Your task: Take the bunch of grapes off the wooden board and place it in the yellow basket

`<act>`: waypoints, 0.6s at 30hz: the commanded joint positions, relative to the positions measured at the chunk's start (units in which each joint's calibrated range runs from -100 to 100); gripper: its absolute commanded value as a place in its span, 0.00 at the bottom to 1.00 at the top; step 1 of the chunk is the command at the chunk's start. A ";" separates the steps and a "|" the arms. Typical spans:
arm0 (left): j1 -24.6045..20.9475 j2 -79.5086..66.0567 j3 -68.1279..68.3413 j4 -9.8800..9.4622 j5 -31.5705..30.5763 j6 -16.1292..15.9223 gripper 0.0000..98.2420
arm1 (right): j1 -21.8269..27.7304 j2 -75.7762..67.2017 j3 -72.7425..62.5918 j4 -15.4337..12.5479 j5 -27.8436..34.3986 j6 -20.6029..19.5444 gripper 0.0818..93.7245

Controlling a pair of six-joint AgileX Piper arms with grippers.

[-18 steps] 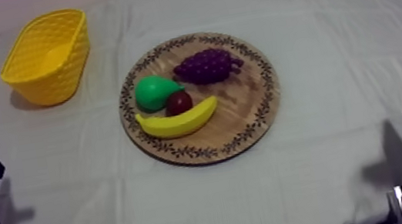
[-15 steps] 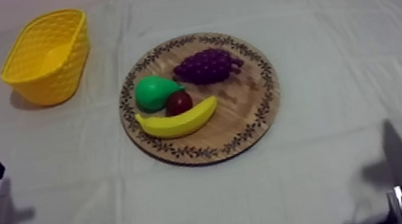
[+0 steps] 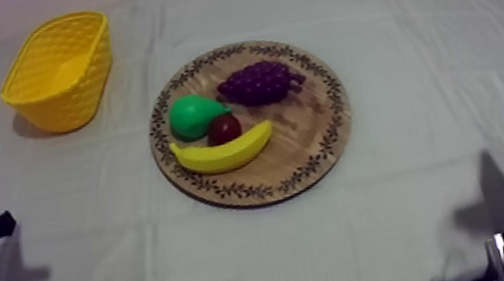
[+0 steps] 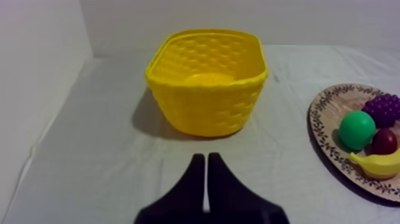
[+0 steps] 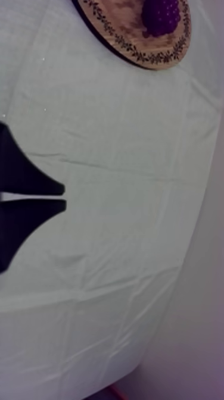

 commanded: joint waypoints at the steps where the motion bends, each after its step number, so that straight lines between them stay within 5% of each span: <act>1: 0.00 -0.03 -0.01 -0.06 -0.04 0.34 0.00 | 0.02 -0.02 0.04 0.00 0.01 0.01 0.00; 18: 0.02 8.62 -9.01 -0.12 -3.02 1.23 0.00 | 0.02 -0.02 0.04 0.00 0.01 0.01 0.00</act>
